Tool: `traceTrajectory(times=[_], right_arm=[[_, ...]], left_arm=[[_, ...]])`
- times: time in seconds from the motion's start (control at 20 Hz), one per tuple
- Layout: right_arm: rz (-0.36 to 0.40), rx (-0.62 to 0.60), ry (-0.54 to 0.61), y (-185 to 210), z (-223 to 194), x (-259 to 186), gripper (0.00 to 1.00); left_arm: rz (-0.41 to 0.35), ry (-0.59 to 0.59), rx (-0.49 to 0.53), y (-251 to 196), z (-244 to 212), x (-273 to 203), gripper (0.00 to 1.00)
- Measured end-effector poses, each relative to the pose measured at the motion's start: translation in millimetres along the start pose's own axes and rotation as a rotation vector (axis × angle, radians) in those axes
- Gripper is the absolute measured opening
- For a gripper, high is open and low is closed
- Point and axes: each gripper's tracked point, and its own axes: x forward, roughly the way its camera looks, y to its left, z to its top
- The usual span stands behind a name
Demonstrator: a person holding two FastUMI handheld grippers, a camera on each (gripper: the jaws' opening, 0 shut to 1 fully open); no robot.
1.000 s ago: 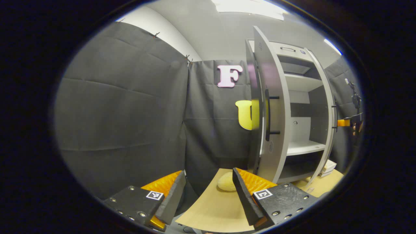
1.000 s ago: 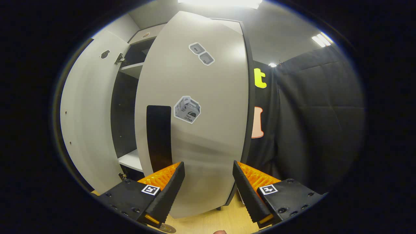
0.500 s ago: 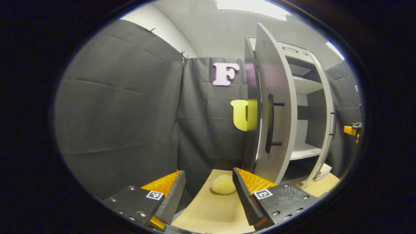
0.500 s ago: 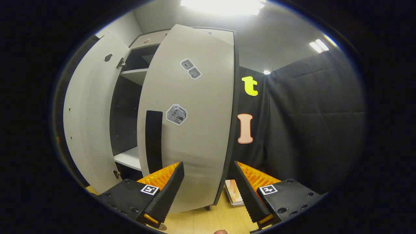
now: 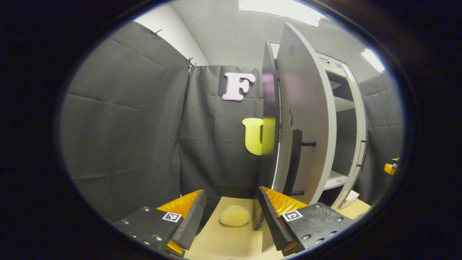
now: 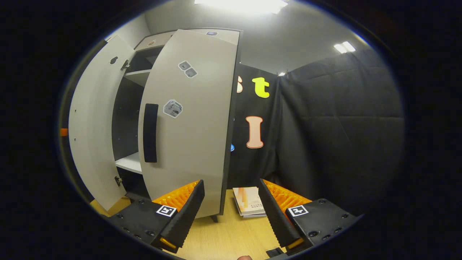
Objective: Grasp the bottle in the cabinet with the left hand and place it on the coaster, then close the right door with the right hand and the left door with the left hand.
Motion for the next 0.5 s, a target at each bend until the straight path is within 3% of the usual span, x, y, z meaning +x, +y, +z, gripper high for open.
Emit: traceTrajectory(times=[0.3,0.5], right_arm=[[-0.052,0.022,0.028,-33.9,-18.8,-13.9,0.96],[-0.069,0.029,0.041,-51.9,-27.0,-20.1,0.96]], left_arm=[[-0.051,0.006,-0.007,-25.3,9.0,23.5,0.84],[-0.023,-0.008,0.049,-26.7,11.9,22.0,0.85]])
